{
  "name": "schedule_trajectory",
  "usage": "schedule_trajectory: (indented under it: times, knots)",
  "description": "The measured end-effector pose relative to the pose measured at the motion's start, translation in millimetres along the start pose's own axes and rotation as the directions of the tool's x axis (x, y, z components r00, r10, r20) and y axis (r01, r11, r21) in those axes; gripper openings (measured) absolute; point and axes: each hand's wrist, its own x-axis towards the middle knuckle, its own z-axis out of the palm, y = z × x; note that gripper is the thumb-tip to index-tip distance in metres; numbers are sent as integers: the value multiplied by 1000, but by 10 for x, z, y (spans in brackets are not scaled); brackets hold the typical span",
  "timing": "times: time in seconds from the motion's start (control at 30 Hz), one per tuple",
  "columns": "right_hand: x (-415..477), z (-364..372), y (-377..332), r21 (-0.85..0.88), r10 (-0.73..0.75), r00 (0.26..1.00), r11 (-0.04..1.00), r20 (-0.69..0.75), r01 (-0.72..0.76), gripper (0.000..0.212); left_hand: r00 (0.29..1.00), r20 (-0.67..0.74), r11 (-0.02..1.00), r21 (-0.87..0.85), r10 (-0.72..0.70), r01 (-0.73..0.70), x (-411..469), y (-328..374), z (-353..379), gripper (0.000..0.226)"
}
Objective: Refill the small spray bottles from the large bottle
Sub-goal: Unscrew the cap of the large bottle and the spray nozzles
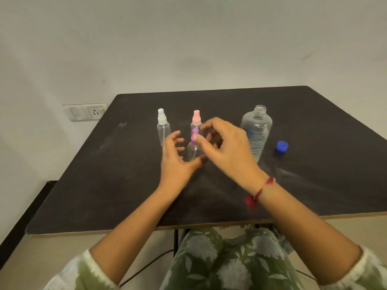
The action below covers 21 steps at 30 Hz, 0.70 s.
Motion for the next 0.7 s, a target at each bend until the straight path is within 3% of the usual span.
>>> schedule_trajectory:
  times: [0.07,0.17,0.23,0.33,0.47,0.53,0.6,0.7]
  knots:
    - [170,76,14,-190,103,992,978,67,-88,36,999,46,1000,17,-11,10,83,2,44,73]
    - [333,188,71,-380,232,946,915,226,-133,48,999,28,997,76,-27,25,162,30,83,37]
    - [381,255,105,-371,249,929,919,273,-137,38,1000,13,997,79,-18,16,189,10,85,23]
    - [406,299,116,-340,264,920,927,290,-159,29,1000,0,995,100,3,-3,205,-34,69,20]
    - [471,247,154,-242,275,870,952,410,-187,19,999,53,998,55,9,-12,228,-66,31,29]
    - [497,197,188,-96,292,814,954,503,-283,10,997,70,999,48,14,-17,231,-76,20,36]
    - [475,189,192,33,303,771,922,560,-387,25,998,65,998,62,18,-22,224,-75,16,37]
    - [411,287,187,-126,270,861,963,431,-239,38,998,54,997,71,21,-25,215,-62,5,31]
